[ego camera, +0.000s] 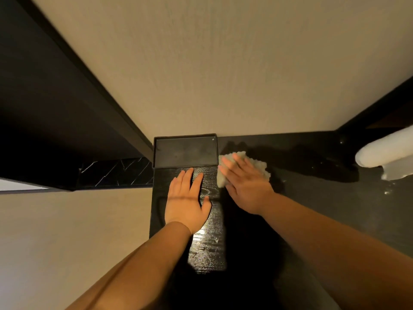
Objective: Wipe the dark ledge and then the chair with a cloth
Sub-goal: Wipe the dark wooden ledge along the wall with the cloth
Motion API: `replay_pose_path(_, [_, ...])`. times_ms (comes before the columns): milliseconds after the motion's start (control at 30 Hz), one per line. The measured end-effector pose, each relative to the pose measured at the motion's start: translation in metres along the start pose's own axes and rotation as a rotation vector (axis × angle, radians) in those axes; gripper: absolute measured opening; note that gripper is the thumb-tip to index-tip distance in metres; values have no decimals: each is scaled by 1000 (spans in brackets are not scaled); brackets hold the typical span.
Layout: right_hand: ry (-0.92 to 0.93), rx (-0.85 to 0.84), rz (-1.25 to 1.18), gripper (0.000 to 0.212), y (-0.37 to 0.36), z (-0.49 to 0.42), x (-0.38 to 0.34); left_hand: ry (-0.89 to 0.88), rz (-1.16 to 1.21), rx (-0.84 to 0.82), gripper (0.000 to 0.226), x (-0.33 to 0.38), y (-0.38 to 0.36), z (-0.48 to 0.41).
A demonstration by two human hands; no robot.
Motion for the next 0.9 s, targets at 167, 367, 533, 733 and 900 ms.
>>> replay_pose_path(167, [46, -53, 65, 67, 5, -15, 22, 7, 9, -5, 75, 0, 1, -1])
replay_pose_path(367, [-206, -76, 19, 66, 9, -60, 28, 6, 10, -13, 75, -1, -1, -1])
replay_pose_path(533, [142, -12, -19, 64, 8, -24, 20, -1, 16, 1, 75, 0, 2, 0])
replay_pose_path(733, [-43, -20, -46, 67, 22, -73, 25, 7, 28, 12, 75, 1, 2, -1])
replay_pose_path(900, [-97, -11, -188, 78, 18, -30, 21, -4, 15, 5, 75, 0, 0, -1])
Point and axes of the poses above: each hand's wrist, its own z-axis away from the middle knuckle, its own y-axis out of the back of the hand, x = y × z, the point moved 8 cm from there along -z, towards the middle knuckle, and after that the axes turned 1 degree about -y, right-handed, at the moved point
